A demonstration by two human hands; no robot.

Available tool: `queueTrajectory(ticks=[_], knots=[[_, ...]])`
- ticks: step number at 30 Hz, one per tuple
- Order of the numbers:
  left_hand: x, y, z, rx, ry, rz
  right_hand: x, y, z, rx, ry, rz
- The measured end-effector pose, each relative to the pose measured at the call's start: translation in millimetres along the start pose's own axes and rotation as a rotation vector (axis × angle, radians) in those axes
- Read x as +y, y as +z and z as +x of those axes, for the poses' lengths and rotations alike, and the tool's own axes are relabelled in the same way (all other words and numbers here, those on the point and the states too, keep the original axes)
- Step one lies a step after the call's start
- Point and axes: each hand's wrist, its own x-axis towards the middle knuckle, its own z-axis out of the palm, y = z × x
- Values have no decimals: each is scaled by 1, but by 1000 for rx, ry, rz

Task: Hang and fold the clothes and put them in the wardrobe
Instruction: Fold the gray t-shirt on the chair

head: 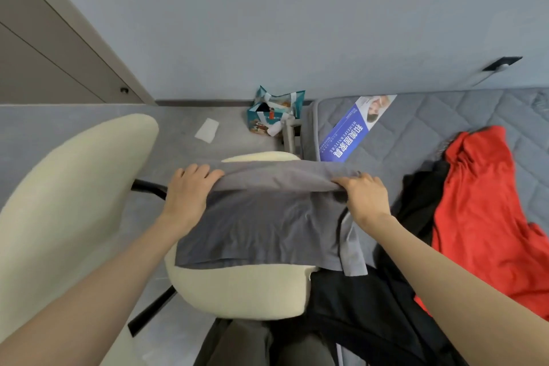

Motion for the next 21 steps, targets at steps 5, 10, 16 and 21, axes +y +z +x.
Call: queueTrajectory(ticks=[5,10,16,21], knots=[[6,62,-34,-282,7,126,1,61,-24,-234,-150,-124],[21,103,-58,-436,-22,226,1,107,-45,-269,-192,-237],[34,130,-75,-616,-79,141,3,144,-62,-325,-145,-251],[49,130,-73,-587,-97,-41,-10,145,-58,-267,-31,-62]])
